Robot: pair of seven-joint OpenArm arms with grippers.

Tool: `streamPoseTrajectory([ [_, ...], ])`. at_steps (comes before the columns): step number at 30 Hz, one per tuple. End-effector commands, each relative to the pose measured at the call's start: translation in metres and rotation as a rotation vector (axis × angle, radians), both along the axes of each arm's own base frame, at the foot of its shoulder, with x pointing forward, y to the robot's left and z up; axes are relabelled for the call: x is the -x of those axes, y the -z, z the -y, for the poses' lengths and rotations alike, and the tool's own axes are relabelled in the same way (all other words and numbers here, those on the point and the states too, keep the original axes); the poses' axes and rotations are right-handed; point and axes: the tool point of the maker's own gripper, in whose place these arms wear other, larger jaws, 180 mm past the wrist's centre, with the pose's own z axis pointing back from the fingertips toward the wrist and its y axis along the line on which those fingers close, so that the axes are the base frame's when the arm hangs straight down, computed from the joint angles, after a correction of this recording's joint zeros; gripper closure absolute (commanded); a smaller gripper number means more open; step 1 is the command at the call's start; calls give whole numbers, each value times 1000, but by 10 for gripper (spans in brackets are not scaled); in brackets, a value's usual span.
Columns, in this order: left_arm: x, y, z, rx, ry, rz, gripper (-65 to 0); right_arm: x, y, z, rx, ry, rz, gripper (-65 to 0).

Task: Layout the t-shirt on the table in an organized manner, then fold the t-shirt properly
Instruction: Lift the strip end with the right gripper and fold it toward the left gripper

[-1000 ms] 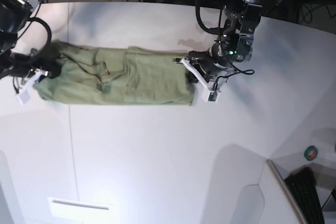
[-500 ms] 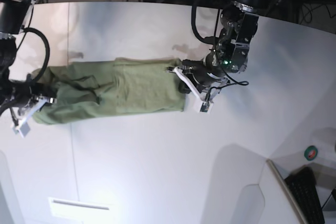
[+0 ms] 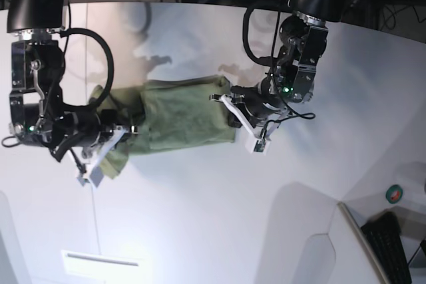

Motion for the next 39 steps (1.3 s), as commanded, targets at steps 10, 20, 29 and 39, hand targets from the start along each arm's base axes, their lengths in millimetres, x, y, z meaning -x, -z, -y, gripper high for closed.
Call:
streamPoseTrajectory([
  [10, -13, -8, 12, 30, 0, 29, 0, -16, -22, -66, -100, -26, 55, 0],
  [20, -14, -9, 14, 34, 0, 32, 0, -15, -3, -91, -99, -66, 67, 0],
  [29, -14, -10, 15, 36, 1, 35, 0, -19, -2, -113, -137, -71, 52, 0],
  [39, -14, -10, 15, 36, 1, 35, 0, -5, 8, -126, -150, -94, 18, 0],
])
